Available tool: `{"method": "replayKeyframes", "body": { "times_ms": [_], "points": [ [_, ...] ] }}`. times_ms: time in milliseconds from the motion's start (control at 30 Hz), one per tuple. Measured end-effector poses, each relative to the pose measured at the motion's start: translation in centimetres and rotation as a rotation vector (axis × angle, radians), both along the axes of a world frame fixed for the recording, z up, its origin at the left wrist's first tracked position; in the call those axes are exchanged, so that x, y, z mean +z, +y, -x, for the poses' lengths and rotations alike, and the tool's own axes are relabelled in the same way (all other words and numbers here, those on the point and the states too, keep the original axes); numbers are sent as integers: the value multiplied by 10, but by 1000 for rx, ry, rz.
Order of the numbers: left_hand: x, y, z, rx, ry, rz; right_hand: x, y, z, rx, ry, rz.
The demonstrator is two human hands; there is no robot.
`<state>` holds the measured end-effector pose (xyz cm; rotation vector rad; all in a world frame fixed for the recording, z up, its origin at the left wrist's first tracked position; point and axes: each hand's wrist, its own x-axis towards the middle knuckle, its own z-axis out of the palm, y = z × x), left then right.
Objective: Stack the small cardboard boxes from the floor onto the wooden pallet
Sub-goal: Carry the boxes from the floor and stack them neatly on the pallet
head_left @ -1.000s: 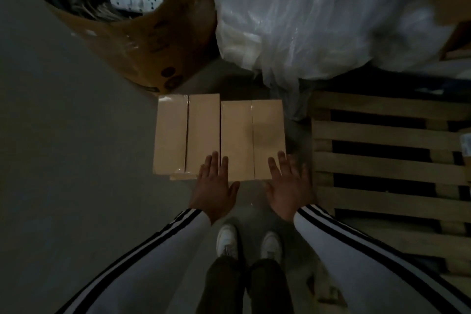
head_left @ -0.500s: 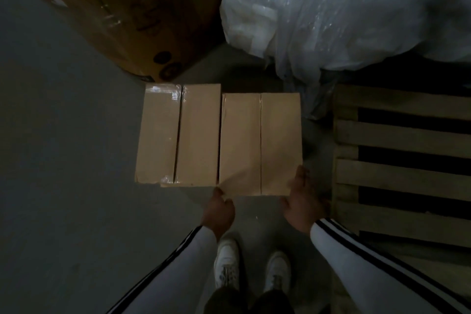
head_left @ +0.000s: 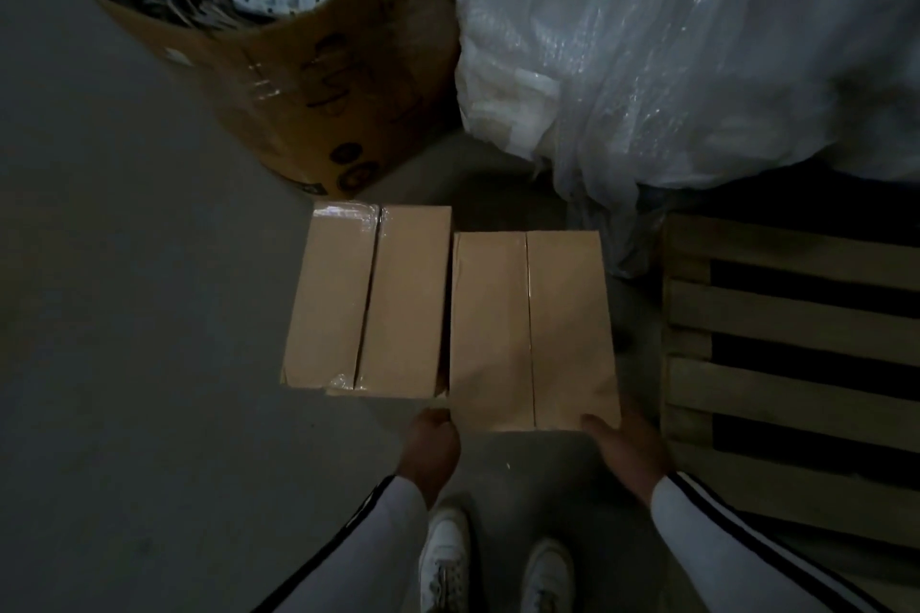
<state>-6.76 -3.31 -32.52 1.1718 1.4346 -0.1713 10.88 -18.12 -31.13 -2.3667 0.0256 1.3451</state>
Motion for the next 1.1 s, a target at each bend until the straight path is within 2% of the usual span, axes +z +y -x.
{"method": "replayKeyframes", "body": {
  "times_ms": [233, 367, 467, 600, 733, 967, 1033, 1100],
  "points": [
    [86, 35, -31, -14, 33, -138, 73, 10, -21, -54, -217, -5],
    [121, 66, -54, -104, -60, -199, 103, 36, -45, -115, -275, -112],
    [123, 74, -70, -166, -105, -134, 105, 48, -54, -127, -314, -180],
    [112, 77, -89, -327, -62, -226, 99, 52, -65, -51, -407, -308],
    [111, 70, -99, -394, 15, -275, 91, 57, -81, 57, -444, -288],
    [109, 75, -104, -298, -3, -219, 89, 61, -85, -9, -369, -317],
    [107, 75, -103, -195, -31, -224, 87, 63, -86, -51, -284, -331],
    [98, 77, -97, -64, -43, -172, 88, 66, -86, -201, -120, -366]
  ]
}}
